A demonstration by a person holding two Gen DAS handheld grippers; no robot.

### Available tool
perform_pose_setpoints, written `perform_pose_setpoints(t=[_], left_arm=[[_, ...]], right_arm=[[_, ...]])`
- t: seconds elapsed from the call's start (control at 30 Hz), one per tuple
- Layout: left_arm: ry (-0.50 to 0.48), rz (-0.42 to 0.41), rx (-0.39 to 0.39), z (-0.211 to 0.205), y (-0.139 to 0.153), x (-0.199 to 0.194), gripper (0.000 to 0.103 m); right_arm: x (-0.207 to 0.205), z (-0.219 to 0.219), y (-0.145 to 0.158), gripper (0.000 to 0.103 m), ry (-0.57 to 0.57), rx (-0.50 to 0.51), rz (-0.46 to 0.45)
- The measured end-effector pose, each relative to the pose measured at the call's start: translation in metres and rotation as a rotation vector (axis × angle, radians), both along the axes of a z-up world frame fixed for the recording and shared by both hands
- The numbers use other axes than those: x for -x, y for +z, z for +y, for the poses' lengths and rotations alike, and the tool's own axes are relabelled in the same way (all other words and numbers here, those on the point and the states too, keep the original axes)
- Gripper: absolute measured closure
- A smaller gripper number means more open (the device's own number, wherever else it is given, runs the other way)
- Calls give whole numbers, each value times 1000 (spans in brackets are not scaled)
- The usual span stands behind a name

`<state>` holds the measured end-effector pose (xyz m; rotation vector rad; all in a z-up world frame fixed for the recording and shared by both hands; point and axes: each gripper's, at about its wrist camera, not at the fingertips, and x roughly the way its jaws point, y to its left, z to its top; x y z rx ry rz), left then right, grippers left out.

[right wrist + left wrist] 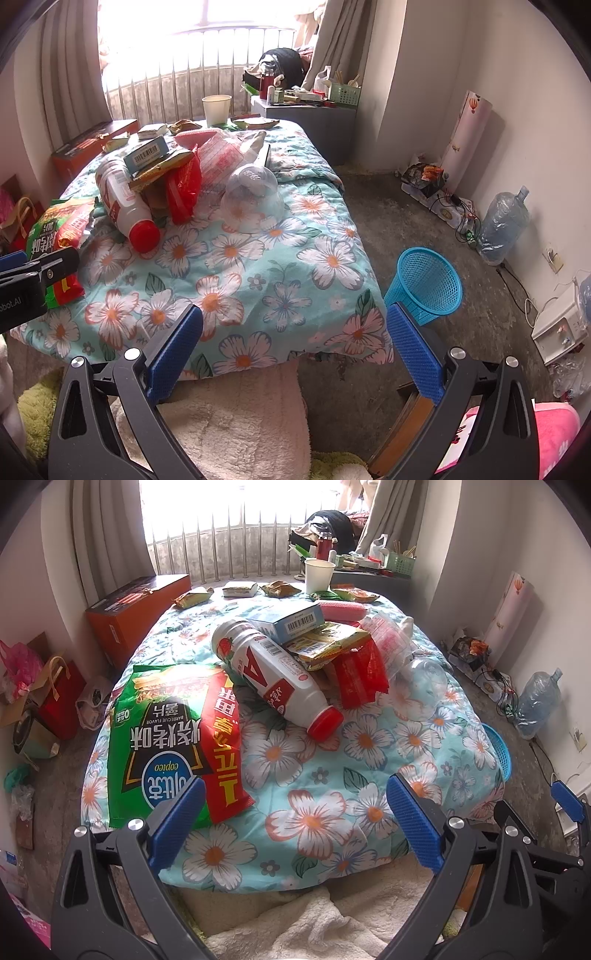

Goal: Collect trash

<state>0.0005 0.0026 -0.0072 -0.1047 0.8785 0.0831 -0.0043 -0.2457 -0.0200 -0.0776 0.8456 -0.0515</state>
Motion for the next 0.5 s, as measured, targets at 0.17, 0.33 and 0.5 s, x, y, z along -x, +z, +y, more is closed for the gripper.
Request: perform_pose_setpoints(t=[0.17, 0.33, 0.5], left_arm=[[-1, 4, 0, 0, 0, 0, 9], [3, 3, 0, 0, 0, 0, 9], [1, 3, -2, -1, 0, 0, 9]], right_arm=[[0, 0, -1, 6, 0, 1, 0], [-1, 0, 0, 6, -1, 0, 1], [0, 1, 0, 6, 1, 1, 1]])
